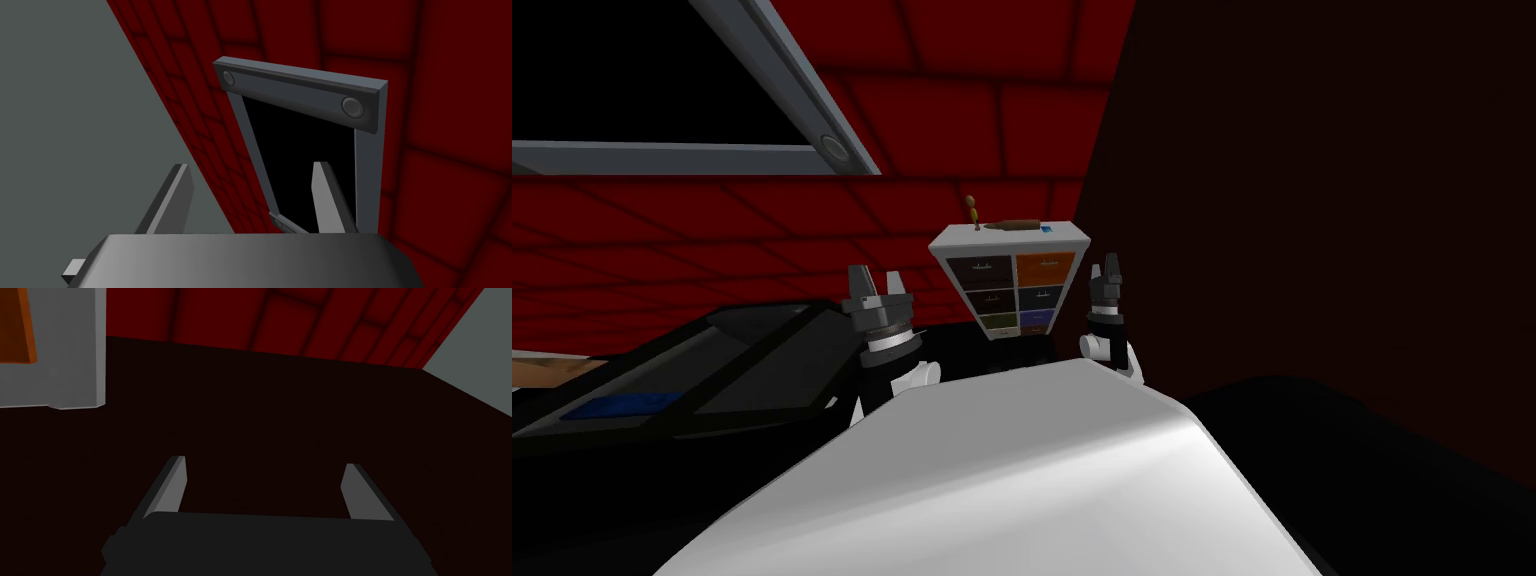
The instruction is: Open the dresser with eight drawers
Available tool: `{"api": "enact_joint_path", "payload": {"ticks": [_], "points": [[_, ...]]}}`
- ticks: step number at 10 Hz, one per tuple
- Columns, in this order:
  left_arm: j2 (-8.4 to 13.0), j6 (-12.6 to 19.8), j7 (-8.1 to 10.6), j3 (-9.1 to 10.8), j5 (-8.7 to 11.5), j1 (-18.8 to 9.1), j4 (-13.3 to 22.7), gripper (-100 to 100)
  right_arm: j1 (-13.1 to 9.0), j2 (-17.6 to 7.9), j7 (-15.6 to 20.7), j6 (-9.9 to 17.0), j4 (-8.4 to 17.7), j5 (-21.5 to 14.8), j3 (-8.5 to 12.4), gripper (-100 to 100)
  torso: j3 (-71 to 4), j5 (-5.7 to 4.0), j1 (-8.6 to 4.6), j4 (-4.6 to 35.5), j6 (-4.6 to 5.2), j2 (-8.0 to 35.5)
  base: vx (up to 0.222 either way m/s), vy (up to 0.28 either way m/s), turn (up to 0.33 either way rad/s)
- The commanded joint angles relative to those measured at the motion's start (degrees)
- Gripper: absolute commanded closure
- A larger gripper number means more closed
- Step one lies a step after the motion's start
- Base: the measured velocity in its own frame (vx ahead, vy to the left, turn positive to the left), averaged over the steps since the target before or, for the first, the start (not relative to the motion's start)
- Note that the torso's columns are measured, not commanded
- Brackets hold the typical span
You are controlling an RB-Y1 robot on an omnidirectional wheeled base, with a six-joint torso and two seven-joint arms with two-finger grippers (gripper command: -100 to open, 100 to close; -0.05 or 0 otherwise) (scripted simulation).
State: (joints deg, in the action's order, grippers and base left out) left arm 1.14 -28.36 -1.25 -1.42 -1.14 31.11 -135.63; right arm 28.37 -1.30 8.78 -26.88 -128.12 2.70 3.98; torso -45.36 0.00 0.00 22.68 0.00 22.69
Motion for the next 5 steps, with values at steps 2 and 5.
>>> {"api": "enact_joint_path", "payload": {"ticks": [2,5], "points": [[0.0,0.0,0.0,0.0,0.0,0.0,0.0,0,0.0,0.0,0.0,0.0,0.0,0.0,0.0,0,-16.9,0.0,0.0,8.5,0.0,8.5,0.0,0.0,0.0],[0.0,0.0,0.0,0.0,0.0,0.0,0.0,0,-0.3,-2.8,1.8,-0.4,0.7,-0.8,-0.1,-100,-37.8,0.01,0.03,18.8,0.0,18.8,0.01,0.013,-0.025]]}}
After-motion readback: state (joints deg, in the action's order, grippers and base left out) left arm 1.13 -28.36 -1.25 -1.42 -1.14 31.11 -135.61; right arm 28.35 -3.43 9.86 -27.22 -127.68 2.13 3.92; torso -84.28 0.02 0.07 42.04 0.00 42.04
